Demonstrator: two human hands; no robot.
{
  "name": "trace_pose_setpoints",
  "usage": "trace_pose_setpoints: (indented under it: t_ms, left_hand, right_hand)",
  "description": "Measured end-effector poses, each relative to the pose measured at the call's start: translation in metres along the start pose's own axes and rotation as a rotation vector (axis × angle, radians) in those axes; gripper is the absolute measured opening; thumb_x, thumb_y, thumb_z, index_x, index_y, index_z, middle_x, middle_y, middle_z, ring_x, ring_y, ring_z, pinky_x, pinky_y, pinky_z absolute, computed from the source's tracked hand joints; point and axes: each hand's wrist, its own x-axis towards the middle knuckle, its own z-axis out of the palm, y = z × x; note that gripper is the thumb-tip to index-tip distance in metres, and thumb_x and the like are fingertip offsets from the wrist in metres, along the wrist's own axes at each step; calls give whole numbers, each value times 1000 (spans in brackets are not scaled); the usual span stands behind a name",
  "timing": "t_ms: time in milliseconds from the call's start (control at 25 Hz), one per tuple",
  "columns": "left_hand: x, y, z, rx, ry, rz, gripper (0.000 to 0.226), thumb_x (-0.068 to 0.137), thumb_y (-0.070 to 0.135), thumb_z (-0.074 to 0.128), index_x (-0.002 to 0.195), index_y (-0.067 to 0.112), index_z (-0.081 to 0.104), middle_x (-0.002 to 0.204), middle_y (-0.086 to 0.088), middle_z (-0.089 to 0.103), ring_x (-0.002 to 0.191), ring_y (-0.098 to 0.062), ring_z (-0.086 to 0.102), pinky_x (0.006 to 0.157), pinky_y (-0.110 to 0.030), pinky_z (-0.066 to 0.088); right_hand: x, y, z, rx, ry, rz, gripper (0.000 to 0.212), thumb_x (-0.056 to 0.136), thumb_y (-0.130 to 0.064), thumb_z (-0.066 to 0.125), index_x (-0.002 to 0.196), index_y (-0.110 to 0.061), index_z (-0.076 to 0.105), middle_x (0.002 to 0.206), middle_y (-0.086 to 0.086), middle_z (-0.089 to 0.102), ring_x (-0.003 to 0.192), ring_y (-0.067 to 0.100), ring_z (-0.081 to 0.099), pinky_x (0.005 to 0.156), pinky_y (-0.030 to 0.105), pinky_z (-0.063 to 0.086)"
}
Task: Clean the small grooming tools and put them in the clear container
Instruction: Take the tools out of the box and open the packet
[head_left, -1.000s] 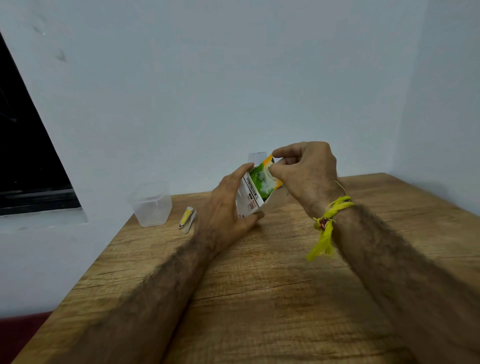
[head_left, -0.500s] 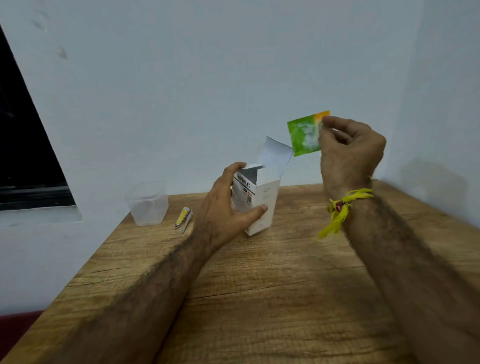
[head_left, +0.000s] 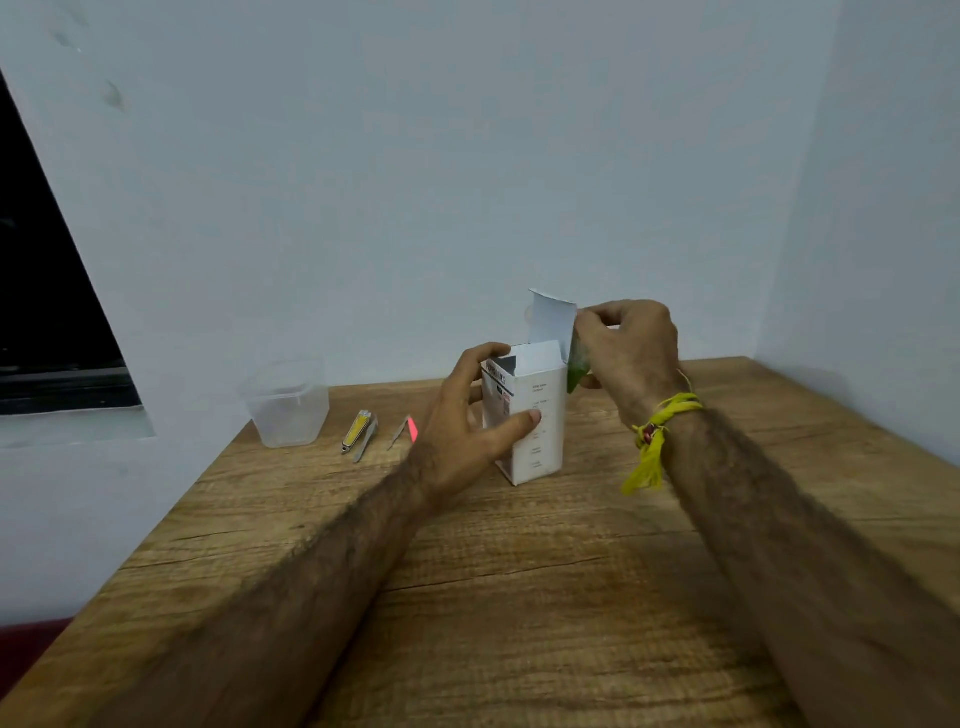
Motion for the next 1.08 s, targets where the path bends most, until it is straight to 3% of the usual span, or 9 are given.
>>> trace_pose_setpoints:
  t_ms: [120, 240, 400, 520, 640, 720, 800, 920, 1080]
  left_hand:
    - [3, 11, 8, -134, 87, -77, 41, 87, 49, 71, 121, 32, 57, 119, 3, 64, 113, -21, 64, 57, -38, 60]
    - [7, 22, 11, -195, 149, -147, 28, 93, 31, 69, 118, 23, 60, 110, 1, 62, 99, -18, 68, 52, -36, 58]
    - [8, 22, 14, -202, 167, -147, 28, 91, 31, 71, 117, 24, 60, 99, 6, 66, 91, -17, 71, 55, -37, 59]
    - [6, 15, 15, -173, 144, -62, 43, 84, 44, 76, 120, 29, 56, 109, 5, 69, 99, -19, 71, 58, -32, 58]
    - [5, 12, 10, -155, 154, -48, 73, 67, 60, 81, 126, 31, 50, 117, 4, 68, 108, -15, 68, 68, -39, 63]
    - [4, 10, 9, -124, 138, -40, 86, 60, 61, 84, 131, 34, 44, 120, 5, 66, 111, -11, 66, 78, -42, 63]
    - [2, 10, 11, -80, 111, -41, 94, 63, 49, 89, 138, 35, 33, 121, 9, 65, 109, -2, 65, 85, -35, 61]
    - [3, 6, 11, -43, 102, -1, 93, 75, 31, 87, 144, 37, 25, 119, 10, 64, 106, 0, 65, 85, -33, 60]
    - [2, 1, 9, -53, 62, 93, 68, 82, 24, 82, 135, 32, 40, 115, 7, 68, 111, -10, 66, 83, -47, 62]
  right_hand:
    - [-3, -5, -3, -29, -76, -37, 34, 89, -33, 63, 72, -4, 72, 80, 10, 73, 71, 32, 70, 49, 45, 60]
    - [-7, -11, -4, 12, -147, -51, 56, 96, -44, 57, 77, 7, 68, 83, 21, 70, 68, 32, 69, 48, 46, 59]
    - [-17, -20, -2, -7, -209, -15, 60, 79, -67, 65, 68, -8, 72, 67, 4, 68, 64, 18, 66, 45, 30, 53]
    - [-22, -21, 2, -20, -215, 2, 42, 71, -55, 71, 73, -13, 76, 76, 5, 74, 72, 25, 72, 54, 42, 61]
    - [-22, -18, 8, -24, -236, 3, 19, 70, -39, 73, 76, -22, 77, 75, -1, 75, 73, 20, 72, 64, 41, 63]
    - [-21, -15, 9, -21, -245, 10, 26, 66, -36, 73, 87, -21, 78, 84, 0, 76, 71, 18, 71, 70, 41, 63]
    - [-19, -12, 9, -40, -253, -7, 29, 69, -31, 75, 95, -20, 78, 90, -1, 75, 78, 15, 71, 74, 42, 63]
    - [-18, -11, 8, -49, -288, -44, 32, 71, -28, 79, 102, -19, 78, 97, -6, 72, 91, 13, 69, 80, 44, 61]
    - [-19, -12, 7, -86, -320, -99, 37, 75, -30, 82, 108, -15, 76, 102, -5, 71, 94, 10, 67, 82, 40, 61]
